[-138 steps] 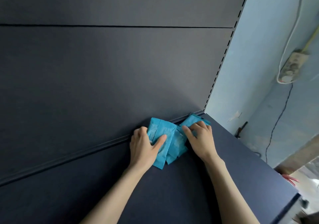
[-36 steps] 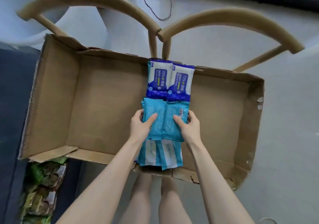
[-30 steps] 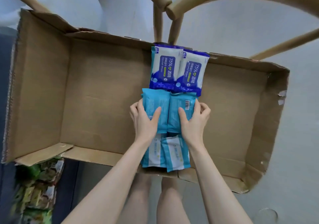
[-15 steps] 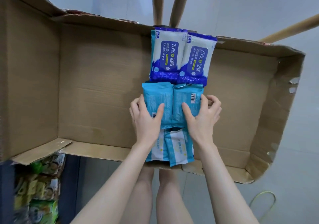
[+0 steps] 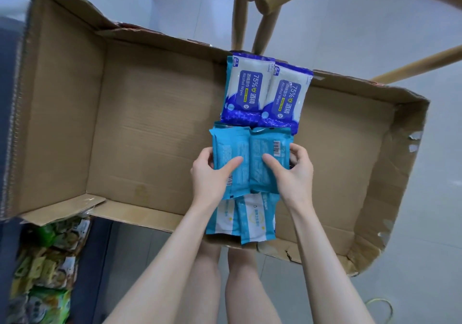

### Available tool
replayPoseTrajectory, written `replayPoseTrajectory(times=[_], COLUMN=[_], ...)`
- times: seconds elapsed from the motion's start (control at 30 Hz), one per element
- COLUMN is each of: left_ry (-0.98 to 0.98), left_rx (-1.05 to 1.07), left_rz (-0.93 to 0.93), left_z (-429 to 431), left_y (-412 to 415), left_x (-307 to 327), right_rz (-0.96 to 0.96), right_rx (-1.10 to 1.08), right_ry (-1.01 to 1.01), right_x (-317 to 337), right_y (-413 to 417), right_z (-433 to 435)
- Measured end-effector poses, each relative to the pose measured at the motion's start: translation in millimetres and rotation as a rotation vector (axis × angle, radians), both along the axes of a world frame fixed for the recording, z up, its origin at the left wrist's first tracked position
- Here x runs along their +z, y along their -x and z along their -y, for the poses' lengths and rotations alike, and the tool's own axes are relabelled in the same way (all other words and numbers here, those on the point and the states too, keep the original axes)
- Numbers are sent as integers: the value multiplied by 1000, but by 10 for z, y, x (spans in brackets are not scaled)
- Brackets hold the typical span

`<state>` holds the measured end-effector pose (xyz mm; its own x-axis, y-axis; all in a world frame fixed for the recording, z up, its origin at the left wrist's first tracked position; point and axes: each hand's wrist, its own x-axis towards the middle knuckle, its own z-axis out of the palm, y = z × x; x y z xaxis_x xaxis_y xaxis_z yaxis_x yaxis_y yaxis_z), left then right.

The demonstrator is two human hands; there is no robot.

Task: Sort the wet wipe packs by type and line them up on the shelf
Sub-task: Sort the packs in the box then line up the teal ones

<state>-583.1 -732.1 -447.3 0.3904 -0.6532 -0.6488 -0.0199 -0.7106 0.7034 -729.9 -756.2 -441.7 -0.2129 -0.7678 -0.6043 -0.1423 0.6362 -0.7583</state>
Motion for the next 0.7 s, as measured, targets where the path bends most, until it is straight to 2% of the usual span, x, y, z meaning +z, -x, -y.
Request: replayPoseTrajectory(times=[0.17, 0.27, 0.43, 0.7], left_ry=[95, 99, 69, 10], left_rx=[143, 218, 230, 39], left_rz=[-150, -178, -128, 12], left_z=[-28, -8, 131, 785], left_y=[-325, -655, -1365, -2483], left_x=[227, 289, 190, -359], right_rz=[223, 325, 282, 58], right_rx=[42, 69, 224, 212], right_ry=[5, -48, -55, -7], right_x=[219, 213, 38, -521], right_y=[-220, -538, -1299, -2541], right_z=[83, 195, 402, 886])
